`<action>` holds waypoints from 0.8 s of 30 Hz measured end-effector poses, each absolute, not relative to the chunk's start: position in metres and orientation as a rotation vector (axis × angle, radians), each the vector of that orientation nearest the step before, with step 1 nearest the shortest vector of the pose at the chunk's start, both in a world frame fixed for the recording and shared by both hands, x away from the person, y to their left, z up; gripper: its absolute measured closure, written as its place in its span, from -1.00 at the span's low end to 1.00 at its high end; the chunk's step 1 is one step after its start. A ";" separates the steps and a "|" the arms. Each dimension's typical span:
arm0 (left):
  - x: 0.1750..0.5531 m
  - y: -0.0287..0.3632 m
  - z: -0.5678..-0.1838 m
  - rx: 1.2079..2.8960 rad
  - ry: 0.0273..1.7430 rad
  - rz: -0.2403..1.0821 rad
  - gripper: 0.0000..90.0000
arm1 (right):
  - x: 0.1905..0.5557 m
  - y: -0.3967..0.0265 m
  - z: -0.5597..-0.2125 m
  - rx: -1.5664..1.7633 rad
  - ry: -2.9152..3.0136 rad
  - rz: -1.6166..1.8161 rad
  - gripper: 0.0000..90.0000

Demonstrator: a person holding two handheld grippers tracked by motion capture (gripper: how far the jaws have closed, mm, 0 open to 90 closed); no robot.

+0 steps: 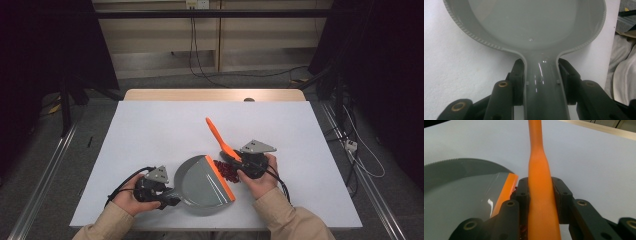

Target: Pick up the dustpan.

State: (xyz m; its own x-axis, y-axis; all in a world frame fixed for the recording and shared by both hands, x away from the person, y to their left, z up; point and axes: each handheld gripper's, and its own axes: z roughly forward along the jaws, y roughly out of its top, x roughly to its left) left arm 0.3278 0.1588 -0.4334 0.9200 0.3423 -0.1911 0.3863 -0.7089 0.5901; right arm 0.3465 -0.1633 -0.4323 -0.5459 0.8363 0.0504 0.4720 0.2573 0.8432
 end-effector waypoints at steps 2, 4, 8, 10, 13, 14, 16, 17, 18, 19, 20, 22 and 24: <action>0.329 0.159 -0.434 2.431 0.504 -0.095 0.38 | 0.347 -0.163 -0.432 1.200 2.127 1.217 0.58; 0.329 0.159 -0.434 2.429 0.505 -0.098 0.38 | 0.346 -0.160 -0.432 1.166 2.131 1.190 0.58; 0.330 0.159 -0.434 2.415 0.501 -0.107 0.38 | 0.347 -0.161 -0.431 1.117 2.139 1.158 0.58; 0.330 0.160 -0.434 2.412 0.502 -0.108 0.37 | 0.349 -0.163 -0.430 1.141 2.153 1.159 0.56; 0.330 0.160 -0.433 2.416 0.505 -0.102 0.37 | 0.352 -0.164 -0.426 1.154 2.183 1.114 0.48; 0.330 0.160 -0.433 2.417 0.506 -0.099 0.37 | 0.354 -0.164 -0.425 1.167 2.198 1.092 0.44; 0.330 0.160 -0.433 2.419 0.506 -0.098 0.37 | 0.356 -0.165 -0.424 1.200 2.239 1.054 0.39; 0.330 0.160 -0.433 2.418 0.504 -0.097 0.37 | 0.357 -0.165 -0.423 1.204 2.246 1.045 0.39; 0.330 0.160 -0.433 2.414 0.506 -0.098 0.37 | 0.357 -0.166 -0.423 1.207 2.249 1.044 0.40; 0.330 0.160 -0.433 2.417 0.505 -0.097 0.37 | 0.357 -0.167 -0.422 1.211 2.260 1.028 0.41; 0.330 0.160 -0.433 2.417 0.505 -0.100 0.37 | 0.357 -0.168 -0.421 1.202 2.270 1.024 0.49; 0.330 0.160 -0.433 2.418 0.505 -0.100 0.37 | 0.356 -0.168 -0.421 1.181 2.289 1.020 0.59; 0.330 0.160 -0.433 2.413 0.502 -0.099 0.37 | 0.353 -0.169 -0.423 1.179 2.252 1.010 0.59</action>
State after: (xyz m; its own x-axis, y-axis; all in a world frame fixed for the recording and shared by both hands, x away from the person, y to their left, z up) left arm 0.3300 0.1602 -0.4330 0.9234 0.3292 -0.1974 0.3796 -0.7068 0.5969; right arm 0.3527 -0.1688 -0.4225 -0.5621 0.8268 -0.0204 0.5346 0.3820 0.7538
